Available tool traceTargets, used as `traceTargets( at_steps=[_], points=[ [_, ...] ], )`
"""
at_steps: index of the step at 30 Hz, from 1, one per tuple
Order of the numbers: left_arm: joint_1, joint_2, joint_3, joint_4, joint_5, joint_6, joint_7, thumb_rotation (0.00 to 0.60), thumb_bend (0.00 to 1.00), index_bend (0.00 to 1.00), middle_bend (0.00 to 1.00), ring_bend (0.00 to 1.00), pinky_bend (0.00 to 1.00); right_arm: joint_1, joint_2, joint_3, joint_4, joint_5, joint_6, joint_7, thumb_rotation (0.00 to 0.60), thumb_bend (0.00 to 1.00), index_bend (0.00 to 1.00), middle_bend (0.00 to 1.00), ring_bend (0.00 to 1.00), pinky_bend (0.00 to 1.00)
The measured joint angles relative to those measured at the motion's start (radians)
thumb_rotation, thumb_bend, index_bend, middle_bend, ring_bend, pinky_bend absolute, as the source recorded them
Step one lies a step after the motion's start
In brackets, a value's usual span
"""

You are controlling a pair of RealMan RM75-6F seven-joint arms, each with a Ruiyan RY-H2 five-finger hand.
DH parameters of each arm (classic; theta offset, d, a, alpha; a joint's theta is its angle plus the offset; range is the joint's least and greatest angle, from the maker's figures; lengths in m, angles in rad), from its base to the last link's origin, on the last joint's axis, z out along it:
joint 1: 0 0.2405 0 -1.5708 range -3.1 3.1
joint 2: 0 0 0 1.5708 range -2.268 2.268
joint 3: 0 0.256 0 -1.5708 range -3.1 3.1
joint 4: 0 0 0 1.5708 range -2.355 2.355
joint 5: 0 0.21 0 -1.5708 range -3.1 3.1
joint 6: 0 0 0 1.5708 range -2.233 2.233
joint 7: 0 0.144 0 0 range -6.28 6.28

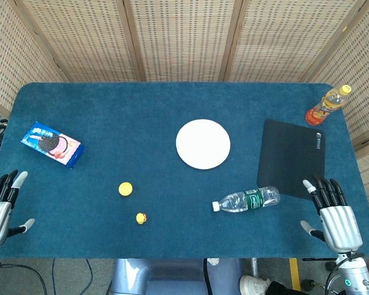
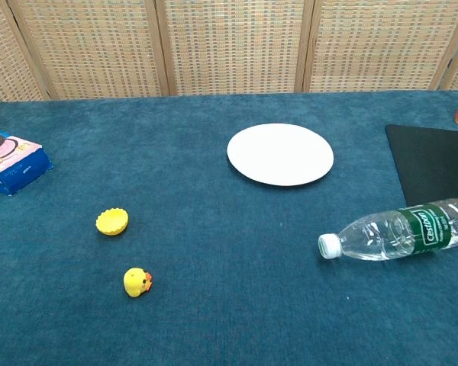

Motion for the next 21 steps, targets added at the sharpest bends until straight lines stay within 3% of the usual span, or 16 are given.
traceTargets(
  at_steps=[21],
  points=[
    [-0.002,-0.002,-0.001,0.003,-0.002,-0.001,-0.009,0.600,0.10,0.00,0.00,0.00,0.00,-0.004,0.003,0.002,-0.007,0.009,0.001,0.010,0.600,0.00,0.08,0.00,0.00,0.01]
  ],
)
